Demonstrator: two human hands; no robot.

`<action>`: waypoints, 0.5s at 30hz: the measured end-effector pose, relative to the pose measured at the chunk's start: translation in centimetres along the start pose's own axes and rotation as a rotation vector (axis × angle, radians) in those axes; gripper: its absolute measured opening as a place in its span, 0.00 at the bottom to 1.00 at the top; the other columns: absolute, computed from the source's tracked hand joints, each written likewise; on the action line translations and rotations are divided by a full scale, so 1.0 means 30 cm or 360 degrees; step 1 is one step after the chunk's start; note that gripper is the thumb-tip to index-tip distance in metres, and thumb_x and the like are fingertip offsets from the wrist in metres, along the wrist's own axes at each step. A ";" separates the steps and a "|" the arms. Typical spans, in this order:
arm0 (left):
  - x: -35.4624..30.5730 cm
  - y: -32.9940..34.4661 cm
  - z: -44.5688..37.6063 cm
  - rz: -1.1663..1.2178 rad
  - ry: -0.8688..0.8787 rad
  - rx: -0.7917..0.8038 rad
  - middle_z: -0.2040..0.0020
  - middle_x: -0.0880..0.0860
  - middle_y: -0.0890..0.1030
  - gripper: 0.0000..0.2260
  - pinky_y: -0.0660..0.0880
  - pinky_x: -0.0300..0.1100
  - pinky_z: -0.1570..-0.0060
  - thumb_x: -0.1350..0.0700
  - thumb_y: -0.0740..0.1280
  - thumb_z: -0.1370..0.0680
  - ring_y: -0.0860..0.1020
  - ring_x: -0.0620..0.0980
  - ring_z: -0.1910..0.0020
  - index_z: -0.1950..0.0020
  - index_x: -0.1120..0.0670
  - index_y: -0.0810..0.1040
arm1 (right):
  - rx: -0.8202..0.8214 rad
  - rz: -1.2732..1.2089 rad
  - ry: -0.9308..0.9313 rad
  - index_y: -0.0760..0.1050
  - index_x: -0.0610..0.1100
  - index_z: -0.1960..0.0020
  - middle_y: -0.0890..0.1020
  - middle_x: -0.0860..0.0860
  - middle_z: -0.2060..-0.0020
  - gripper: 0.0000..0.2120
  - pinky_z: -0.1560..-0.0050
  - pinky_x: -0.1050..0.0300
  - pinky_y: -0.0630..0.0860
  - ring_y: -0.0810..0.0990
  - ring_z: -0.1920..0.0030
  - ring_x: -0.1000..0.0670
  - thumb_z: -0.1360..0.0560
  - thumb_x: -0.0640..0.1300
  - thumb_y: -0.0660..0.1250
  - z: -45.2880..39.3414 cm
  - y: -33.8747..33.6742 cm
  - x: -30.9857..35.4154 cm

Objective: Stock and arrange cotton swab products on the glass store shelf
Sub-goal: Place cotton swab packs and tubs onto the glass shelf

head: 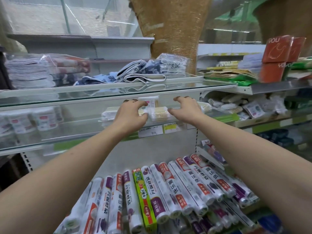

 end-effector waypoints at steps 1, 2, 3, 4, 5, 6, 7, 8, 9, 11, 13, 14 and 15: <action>0.001 0.011 -0.011 -0.0001 0.0013 0.0007 0.36 0.53 0.80 0.19 0.69 0.46 0.42 0.51 0.68 0.22 0.73 0.56 0.36 0.31 0.49 0.78 | -0.0005 -0.0004 0.0007 0.67 0.51 0.25 0.73 0.42 0.31 0.32 0.32 0.43 0.69 0.68 0.29 0.39 0.25 0.63 0.65 -0.004 -0.001 -0.008; 0.003 0.020 -0.022 0.0004 0.0023 0.0012 0.36 0.52 0.80 0.19 0.69 0.45 0.42 0.51 0.68 0.22 0.73 0.55 0.35 0.31 0.49 0.78 | -0.0008 -0.0007 0.0012 0.67 0.51 0.25 0.73 0.42 0.31 0.32 0.32 0.42 0.69 0.69 0.30 0.39 0.25 0.63 0.64 -0.010 -0.001 -0.014; 0.003 0.026 -0.032 0.0016 0.0031 0.0010 0.35 0.51 0.80 0.19 0.69 0.45 0.41 0.51 0.68 0.23 0.73 0.55 0.35 0.31 0.49 0.78 | -0.0008 -0.0008 0.0020 0.68 0.51 0.25 0.73 0.42 0.31 0.32 0.32 0.42 0.70 0.69 0.30 0.39 0.25 0.63 0.64 -0.013 0.002 -0.020; 0.004 0.030 -0.042 0.0031 0.0034 0.0003 0.34 0.51 0.79 0.19 0.70 0.45 0.39 0.51 0.68 0.23 0.73 0.54 0.35 0.31 0.49 0.78 | -0.0010 -0.0005 0.0030 0.68 0.51 0.25 0.73 0.42 0.31 0.32 0.32 0.43 0.70 0.70 0.30 0.39 0.25 0.64 0.64 -0.017 0.006 -0.027; 0.005 0.034 -0.051 0.0044 0.0035 -0.0006 0.34 0.51 0.79 0.20 0.70 0.46 0.38 0.51 0.68 0.23 0.73 0.54 0.34 0.31 0.48 0.78 | -0.0010 0.0005 0.0038 0.68 0.51 0.25 0.73 0.42 0.31 0.32 0.32 0.43 0.70 0.70 0.31 0.39 0.25 0.64 0.64 -0.022 0.010 -0.033; 0.008 0.039 -0.061 0.0054 0.0034 -0.0007 0.33 0.51 0.79 0.20 0.70 0.47 0.36 0.51 0.68 0.22 0.73 0.54 0.33 0.30 0.48 0.78 | -0.0010 0.0011 0.0047 0.68 0.51 0.26 0.74 0.42 0.31 0.32 0.32 0.43 0.70 0.70 0.31 0.39 0.25 0.64 0.64 -0.029 0.014 -0.039; 0.013 0.045 -0.070 0.0056 0.0038 0.0003 0.33 0.51 0.79 0.20 0.70 0.47 0.35 0.50 0.68 0.22 0.73 0.54 0.33 0.30 0.48 0.77 | -0.0007 0.0014 0.0053 0.68 0.51 0.26 0.74 0.42 0.31 0.32 0.32 0.43 0.71 0.71 0.31 0.39 0.25 0.64 0.64 -0.035 0.017 -0.043; 0.020 0.050 -0.078 0.0047 0.0046 0.0022 0.32 0.50 0.79 0.20 0.70 0.47 0.35 0.50 0.67 0.22 0.73 0.53 0.32 0.30 0.47 0.77 | -0.0003 0.0014 0.0057 0.68 0.51 0.26 0.74 0.43 0.31 0.31 0.33 0.43 0.71 0.71 0.31 0.39 0.25 0.64 0.64 -0.041 0.020 -0.044; 0.029 0.055 -0.086 0.0033 0.0055 0.0042 0.32 0.50 0.79 0.20 0.70 0.46 0.34 0.50 0.67 0.22 0.73 0.52 0.32 0.30 0.47 0.77 | 0.0001 0.0008 0.0059 0.68 0.51 0.26 0.74 0.43 0.31 0.31 0.33 0.44 0.71 0.70 0.31 0.40 0.24 0.64 0.64 -0.046 0.025 -0.041; 0.057 0.057 -0.103 0.0028 0.0035 0.0062 0.32 0.49 0.79 0.20 0.70 0.44 0.33 0.49 0.67 0.22 0.74 0.51 0.33 0.30 0.46 0.77 | 0.0005 -0.0002 0.0058 0.67 0.52 0.25 0.74 0.43 0.31 0.31 0.32 0.44 0.70 0.69 0.30 0.40 0.24 0.63 0.64 -0.056 0.035 -0.022; 0.090 0.051 -0.113 0.0051 -0.0035 0.0070 0.31 0.49 0.78 0.19 0.70 0.44 0.32 0.49 0.67 0.22 0.74 0.52 0.32 0.31 0.45 0.77 | 0.0012 -0.0013 0.0038 0.67 0.52 0.25 0.75 0.44 0.31 0.31 0.32 0.44 0.70 0.70 0.30 0.40 0.24 0.64 0.64 -0.072 0.046 0.011; 0.108 0.048 -0.114 0.0051 -0.0065 0.0080 0.31 0.49 0.78 0.19 0.70 0.44 0.32 0.48 0.67 0.22 0.73 0.53 0.31 0.30 0.44 0.76 | 0.0026 -0.0028 0.0028 0.67 0.52 0.25 0.75 0.44 0.31 0.31 0.32 0.45 0.71 0.70 0.30 0.40 0.24 0.64 0.65 -0.081 0.054 0.031; 0.127 0.045 -0.115 0.0040 -0.0090 0.0095 0.30 0.50 0.77 0.19 0.70 0.45 0.32 0.48 0.67 0.22 0.73 0.53 0.31 0.30 0.43 0.75 | 0.0041 -0.0040 0.0018 0.67 0.53 0.25 0.76 0.45 0.32 0.32 0.32 0.45 0.71 0.71 0.30 0.41 0.25 0.64 0.64 -0.089 0.063 0.055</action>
Point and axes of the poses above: each hand's wrist, its own z-axis away from the middle knuckle, its own y-axis out of the palm, x = y × z, the point moved 4 cm from there along -z, towards the middle knuckle
